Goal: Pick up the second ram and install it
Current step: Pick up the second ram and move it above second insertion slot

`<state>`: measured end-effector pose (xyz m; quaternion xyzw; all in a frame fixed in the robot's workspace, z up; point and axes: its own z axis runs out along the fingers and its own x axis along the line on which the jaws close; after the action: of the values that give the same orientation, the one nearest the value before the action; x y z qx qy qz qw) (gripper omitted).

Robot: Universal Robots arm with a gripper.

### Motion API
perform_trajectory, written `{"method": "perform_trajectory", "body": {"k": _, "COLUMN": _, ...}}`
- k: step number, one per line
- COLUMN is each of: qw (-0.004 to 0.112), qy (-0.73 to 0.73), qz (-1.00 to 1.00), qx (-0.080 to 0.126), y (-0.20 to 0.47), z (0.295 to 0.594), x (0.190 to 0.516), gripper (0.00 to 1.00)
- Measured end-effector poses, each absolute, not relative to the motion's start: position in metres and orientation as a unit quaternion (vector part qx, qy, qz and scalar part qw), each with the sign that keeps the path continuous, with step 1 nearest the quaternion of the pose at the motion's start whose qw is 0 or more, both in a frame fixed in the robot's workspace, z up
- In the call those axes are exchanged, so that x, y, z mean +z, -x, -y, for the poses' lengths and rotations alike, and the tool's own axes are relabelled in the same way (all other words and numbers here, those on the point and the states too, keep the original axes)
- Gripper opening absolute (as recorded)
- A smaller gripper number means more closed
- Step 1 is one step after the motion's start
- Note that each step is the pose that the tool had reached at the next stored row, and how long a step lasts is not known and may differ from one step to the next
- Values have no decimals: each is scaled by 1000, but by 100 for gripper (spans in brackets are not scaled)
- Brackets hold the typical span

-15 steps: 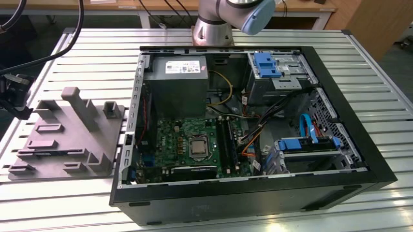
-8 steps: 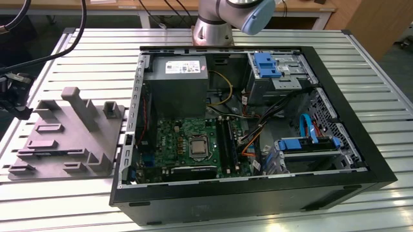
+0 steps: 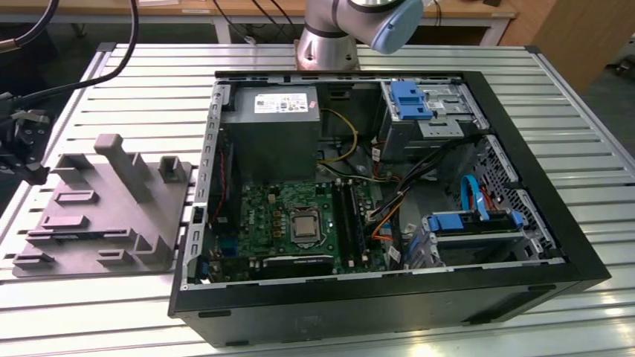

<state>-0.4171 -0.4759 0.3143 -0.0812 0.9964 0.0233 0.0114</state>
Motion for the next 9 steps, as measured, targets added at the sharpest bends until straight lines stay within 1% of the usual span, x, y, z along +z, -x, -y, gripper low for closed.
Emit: {"method": "perform_trajectory", "body": {"k": 9, "qw": 9, "qy": 162, "qz": -986, "qx": 24, "y": 417, "z": 476, "x": 312, "gripper": 10}}
